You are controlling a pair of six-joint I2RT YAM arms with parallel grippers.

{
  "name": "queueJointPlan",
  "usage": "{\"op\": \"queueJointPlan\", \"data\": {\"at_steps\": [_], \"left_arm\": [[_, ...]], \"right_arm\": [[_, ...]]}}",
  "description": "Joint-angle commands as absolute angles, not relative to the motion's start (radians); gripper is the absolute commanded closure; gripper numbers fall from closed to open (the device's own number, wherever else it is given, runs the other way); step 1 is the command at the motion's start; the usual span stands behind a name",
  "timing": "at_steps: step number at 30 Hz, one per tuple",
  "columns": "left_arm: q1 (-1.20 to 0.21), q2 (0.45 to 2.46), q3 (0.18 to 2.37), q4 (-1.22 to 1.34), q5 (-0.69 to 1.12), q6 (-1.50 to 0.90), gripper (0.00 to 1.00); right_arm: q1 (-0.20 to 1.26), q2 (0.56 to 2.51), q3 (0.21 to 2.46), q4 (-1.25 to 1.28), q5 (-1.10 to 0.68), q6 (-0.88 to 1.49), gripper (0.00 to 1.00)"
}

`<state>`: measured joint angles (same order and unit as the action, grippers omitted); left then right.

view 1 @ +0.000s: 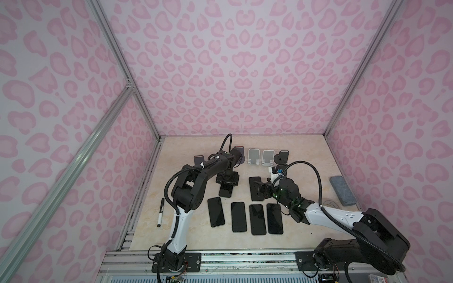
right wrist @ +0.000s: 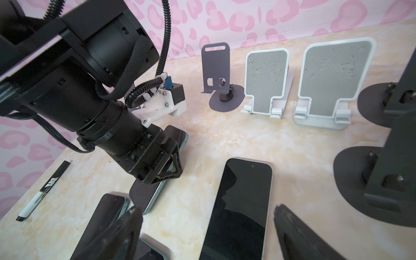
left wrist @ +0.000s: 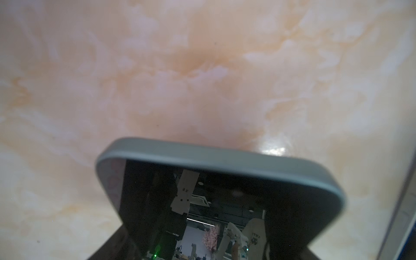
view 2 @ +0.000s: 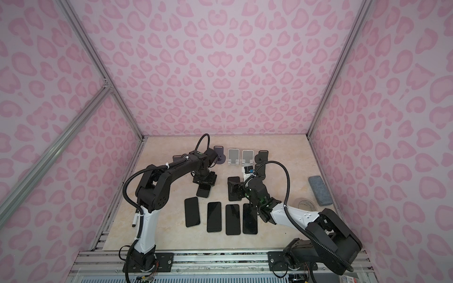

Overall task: Remove the phone from the phone stand
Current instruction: Place the phone at the center of the table.

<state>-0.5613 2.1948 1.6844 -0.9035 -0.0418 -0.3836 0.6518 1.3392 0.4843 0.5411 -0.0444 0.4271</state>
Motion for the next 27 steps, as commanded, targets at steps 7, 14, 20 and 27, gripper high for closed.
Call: {"op": "queueJointPlan", "data": {"at_steps": [7,14,20,27], "left_arm": [[-0.582,2.240,1.699,-0.923,-0.118,-0.478,0.45],[-0.597,2.246,1.690,-0.928,-0.109,-0.478,0.42],[-0.601,2.260,1.705,-0.917,-0.087,-0.493,0.39],[-0.607,2.261,1.705,-0.930,-0.109,-0.490,0.37]], "right_arm": [[0.654,1.338,0.484,0.572,-0.040,0.432,0.07],[0.652,1.321,0.479,0.566,-0.031,0.428,0.07],[0.653,1.305,0.475,0.562,-0.020,0.417,0.07],[0.652,1.318,0.477,0.569,-0.037,0.426,0.07]]}}
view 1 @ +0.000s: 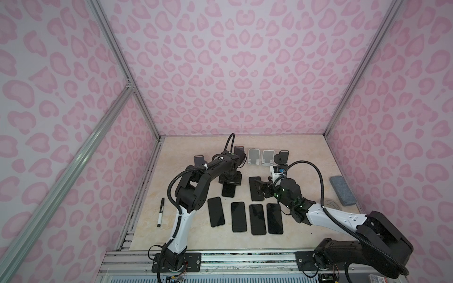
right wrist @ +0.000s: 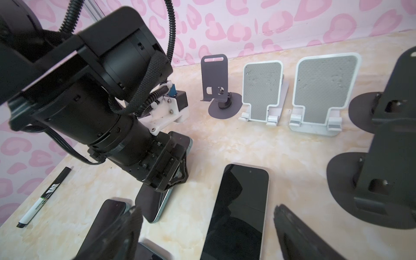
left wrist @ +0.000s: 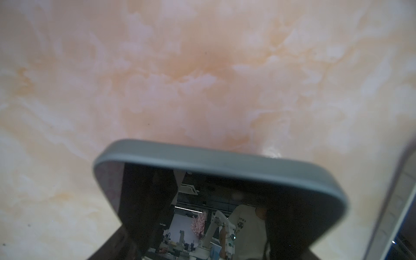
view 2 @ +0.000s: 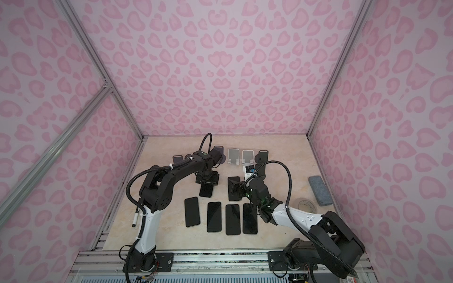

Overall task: Remove the phone from the phone stand
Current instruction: Place the phone at the center of the table.

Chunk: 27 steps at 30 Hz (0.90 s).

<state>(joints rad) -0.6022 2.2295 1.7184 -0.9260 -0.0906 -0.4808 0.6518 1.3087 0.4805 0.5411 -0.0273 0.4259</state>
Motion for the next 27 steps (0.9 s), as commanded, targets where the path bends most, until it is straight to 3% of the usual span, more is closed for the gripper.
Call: {"op": "queueJointPlan", "data": {"at_steps": [1,27], "left_arm": [[-0.607,2.260,1.706,-0.934,-0.110,-0.488,0.36],[-0.631,2.278,1.666,-0.984,-0.188,-0.515,0.28]], "right_arm": [[0.653,1.322,0.481,0.568,-0.040,0.429,0.07],[0.652,1.325,0.476,0.577,-0.045,0.439,0.07]]}}
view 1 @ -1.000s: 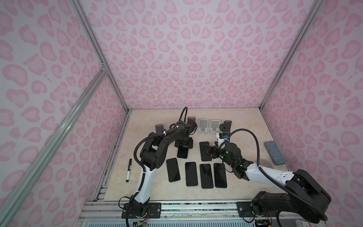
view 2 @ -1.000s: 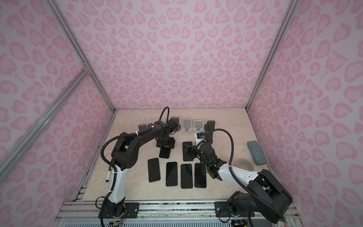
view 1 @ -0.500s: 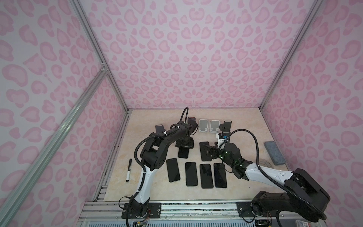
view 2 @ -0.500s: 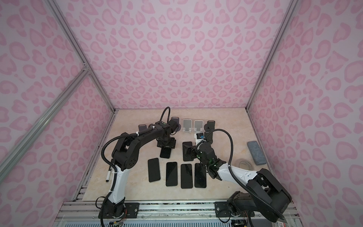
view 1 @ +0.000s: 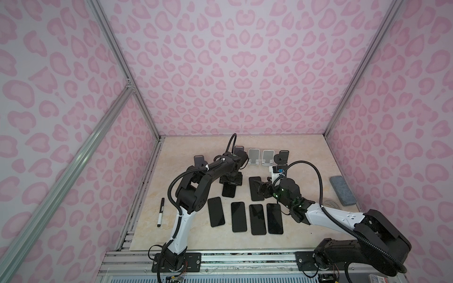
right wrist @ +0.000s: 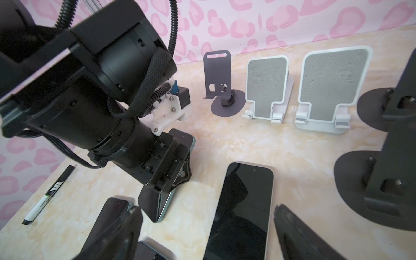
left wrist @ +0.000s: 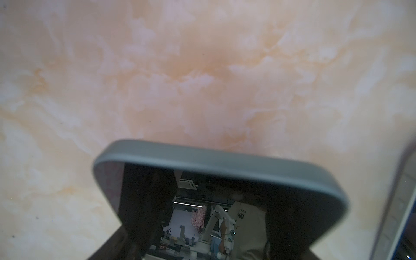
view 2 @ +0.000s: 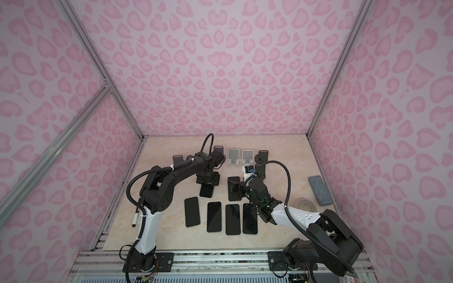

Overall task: Remove the phone from the phone stand
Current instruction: Place the phone at the center of the table.

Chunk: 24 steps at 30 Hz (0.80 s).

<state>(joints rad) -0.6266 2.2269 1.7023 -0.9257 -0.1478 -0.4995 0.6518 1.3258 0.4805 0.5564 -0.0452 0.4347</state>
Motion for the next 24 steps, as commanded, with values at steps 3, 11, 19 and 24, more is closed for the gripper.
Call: {"op": "queueJointPlan", "data": {"at_steps": [3,11,19,24], "left_arm": [[-0.642,2.279,1.654,-0.985,-0.194,-0.525,0.27],[-0.667,2.278,1.646,-0.994,-0.220,-0.545,0.15],[-0.672,2.276,1.632,-0.973,-0.202,-0.557,0.16],[-0.671,2.222,1.649,-0.962,-0.207,-0.546,0.18]], "right_arm": [[0.653,1.321,0.476,0.576,-0.044,0.439,0.07],[0.653,1.315,0.473,0.577,-0.048,0.442,0.07],[0.652,1.312,0.471,0.578,-0.045,0.441,0.07],[0.650,1.301,0.469,0.572,-0.037,0.436,0.07]]}}
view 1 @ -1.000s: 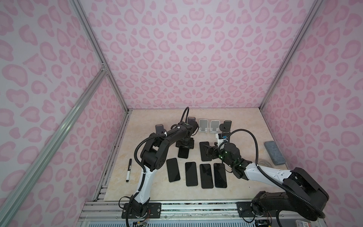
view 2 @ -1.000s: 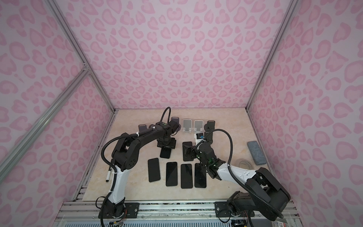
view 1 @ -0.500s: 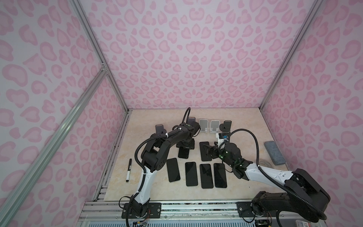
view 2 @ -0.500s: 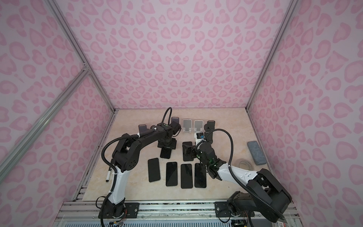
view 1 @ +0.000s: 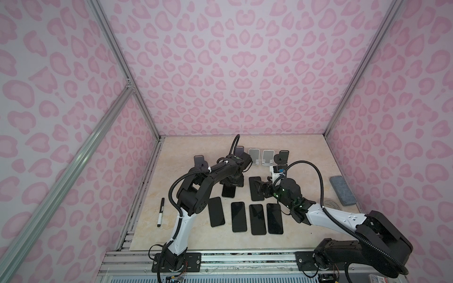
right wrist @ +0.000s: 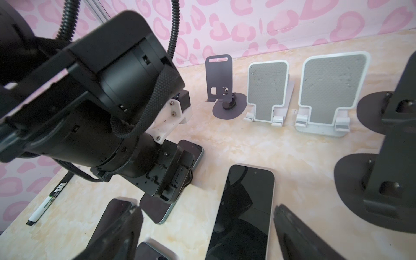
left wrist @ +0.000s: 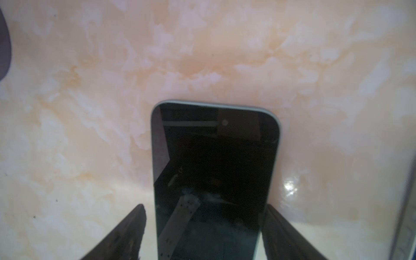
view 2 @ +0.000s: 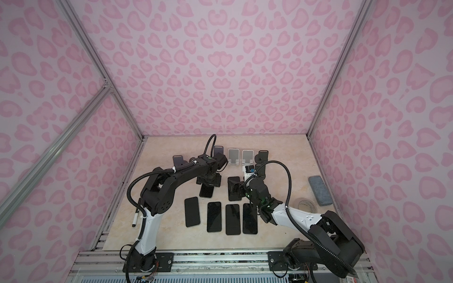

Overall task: Remove the phone from the phone stand
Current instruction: Place the phone at the center of the table, then reset both arms

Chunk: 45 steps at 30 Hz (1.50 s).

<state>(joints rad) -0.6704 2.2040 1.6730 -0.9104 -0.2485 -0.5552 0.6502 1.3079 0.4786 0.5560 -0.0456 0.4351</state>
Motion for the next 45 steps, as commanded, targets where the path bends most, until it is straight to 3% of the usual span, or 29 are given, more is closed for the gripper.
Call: {"op": "queueJointPlan", "data": {"at_steps": [1,12,13,17,24,28,32,34,37,41,45], "left_arm": [[-0.672,2.202,1.655,-0.955,-0.206,-0.537,0.18],[-0.672,1.834,1.726,-0.799,-0.102,-0.336,0.08],[-0.671,1.787,1.706,-0.773,-0.104,-0.315,0.03],[-0.671,1.512,1.506,-0.600,-0.151,-0.279,0.03],[-0.671,1.090,1.111,-0.464,-0.516,-0.390,0.02],[-0.671,0.947,0.948,-0.422,-0.722,-0.397,0.03],[-0.668,0.843,0.792,-0.257,-0.864,-0.321,0.03],[-0.658,0.822,0.711,-0.114,-0.808,-0.179,0.03],[-0.609,0.840,0.669,-0.045,-0.651,-0.029,0.03],[-0.488,0.834,0.623,-0.008,-0.504,-0.064,0.03],[-0.324,0.757,0.536,0.102,-0.285,-0.113,0.03]], "right_arm": [[0.652,1.298,0.469,0.569,-0.033,0.434,0.07],[0.650,1.244,0.447,0.565,0.042,0.405,0.07],[0.649,1.232,0.440,0.571,0.054,0.403,0.07],[0.649,1.194,0.412,0.632,0.134,0.378,0.05],[0.686,1.151,0.667,0.280,0.246,0.229,0.01],[0.731,1.194,0.797,0.077,0.448,0.145,0.01],[0.741,1.215,0.868,-0.043,0.478,0.106,0.01],[0.733,1.188,0.869,-0.043,0.523,0.153,0.01],[0.669,1.094,0.781,0.107,0.439,0.143,0.01],[0.523,0.990,0.652,0.278,0.340,0.222,0.01],[0.414,0.933,0.583,0.300,0.378,0.247,0.01]]}}
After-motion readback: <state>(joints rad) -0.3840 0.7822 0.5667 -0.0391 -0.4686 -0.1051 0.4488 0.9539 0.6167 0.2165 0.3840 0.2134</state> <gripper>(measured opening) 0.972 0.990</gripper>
